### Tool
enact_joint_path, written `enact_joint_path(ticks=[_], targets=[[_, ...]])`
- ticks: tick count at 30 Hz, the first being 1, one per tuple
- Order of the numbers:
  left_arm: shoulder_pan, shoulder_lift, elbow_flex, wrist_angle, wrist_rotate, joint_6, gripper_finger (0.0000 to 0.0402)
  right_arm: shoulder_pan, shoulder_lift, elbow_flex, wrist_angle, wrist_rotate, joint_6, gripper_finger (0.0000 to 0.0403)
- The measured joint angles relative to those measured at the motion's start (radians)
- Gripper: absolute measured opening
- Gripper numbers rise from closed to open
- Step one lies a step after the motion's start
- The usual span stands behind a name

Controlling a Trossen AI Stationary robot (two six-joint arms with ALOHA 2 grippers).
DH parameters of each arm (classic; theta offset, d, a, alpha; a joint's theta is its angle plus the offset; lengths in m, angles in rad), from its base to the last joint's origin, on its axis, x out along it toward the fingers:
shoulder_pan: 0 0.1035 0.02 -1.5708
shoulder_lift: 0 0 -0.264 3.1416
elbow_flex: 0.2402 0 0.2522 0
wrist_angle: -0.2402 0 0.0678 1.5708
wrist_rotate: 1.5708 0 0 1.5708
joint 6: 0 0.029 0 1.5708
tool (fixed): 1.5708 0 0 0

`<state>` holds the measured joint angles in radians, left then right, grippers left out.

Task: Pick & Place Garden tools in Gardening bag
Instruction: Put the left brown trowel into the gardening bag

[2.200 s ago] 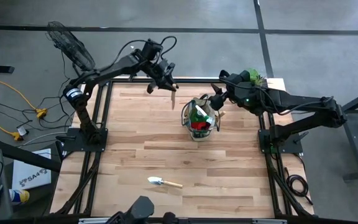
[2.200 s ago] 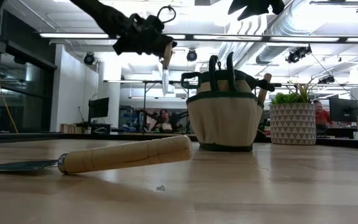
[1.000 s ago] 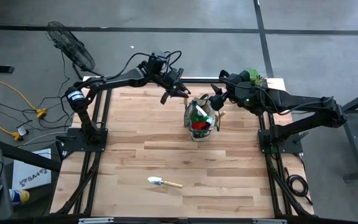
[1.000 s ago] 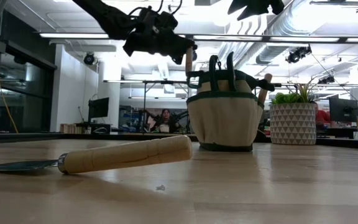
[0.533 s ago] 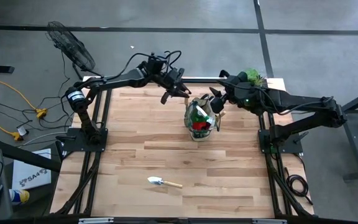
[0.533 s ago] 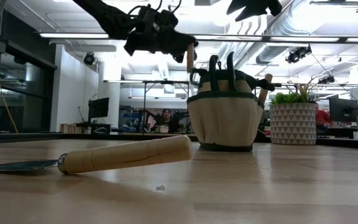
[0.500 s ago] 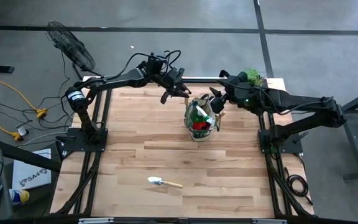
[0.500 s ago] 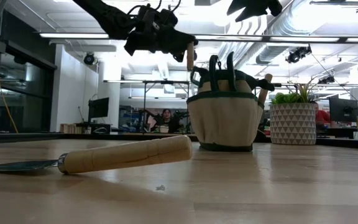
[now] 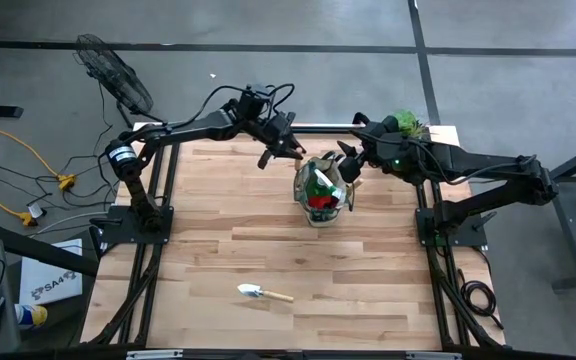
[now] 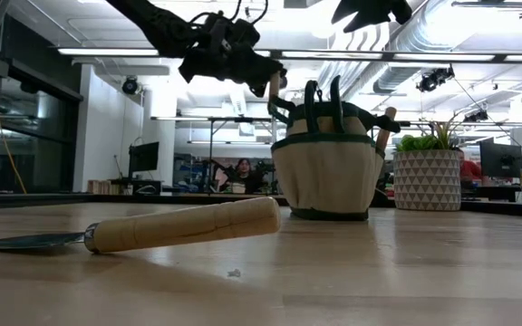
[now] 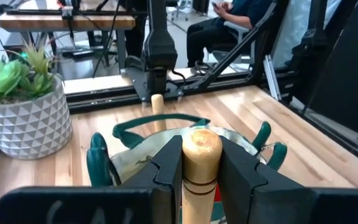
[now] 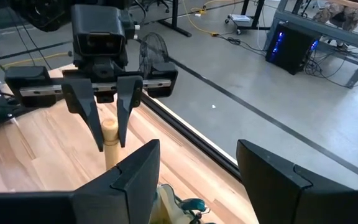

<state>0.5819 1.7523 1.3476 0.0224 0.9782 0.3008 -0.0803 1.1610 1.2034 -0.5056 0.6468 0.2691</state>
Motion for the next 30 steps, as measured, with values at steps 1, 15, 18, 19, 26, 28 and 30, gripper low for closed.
enact_joint_path(ticks=[1,15,18,19,26,28,30], targets=[[0.0,0.0,0.0,-0.005,0.002,0.006,0.0066,0.0,0.0,0.0,-0.004,0.0,0.0,0.0205],[-0.021,0.001,0.0,-0.025,-0.131,0.037,0.0066,-0.001,0.0,0.0,-0.008,0.005,0.012,0.0205],[-0.022,0.001,0.0,-0.027,-0.214,0.031,0.0066,-0.001,0.0,0.0,-0.008,0.005,0.025,0.0205],[-0.021,0.001,0.0,-0.029,-0.228,0.031,0.0066,-0.001,0.0,0.0,-0.008,0.005,0.026,0.0205],[-0.021,0.001,0.0,-0.032,-0.163,0.043,0.0066,-0.001,0.0,0.0,-0.008,0.005,0.048,0.0205],[-0.021,0.006,0.0,-0.039,-0.129,0.061,0.0066,-0.001,0.0,0.0,-0.008,0.005,0.048,0.0205],[-0.021,0.02,0.0,-0.046,-0.101,0.069,0.0066,-0.001,0.0,0.0,-0.007,0.005,0.048,0.0205]])
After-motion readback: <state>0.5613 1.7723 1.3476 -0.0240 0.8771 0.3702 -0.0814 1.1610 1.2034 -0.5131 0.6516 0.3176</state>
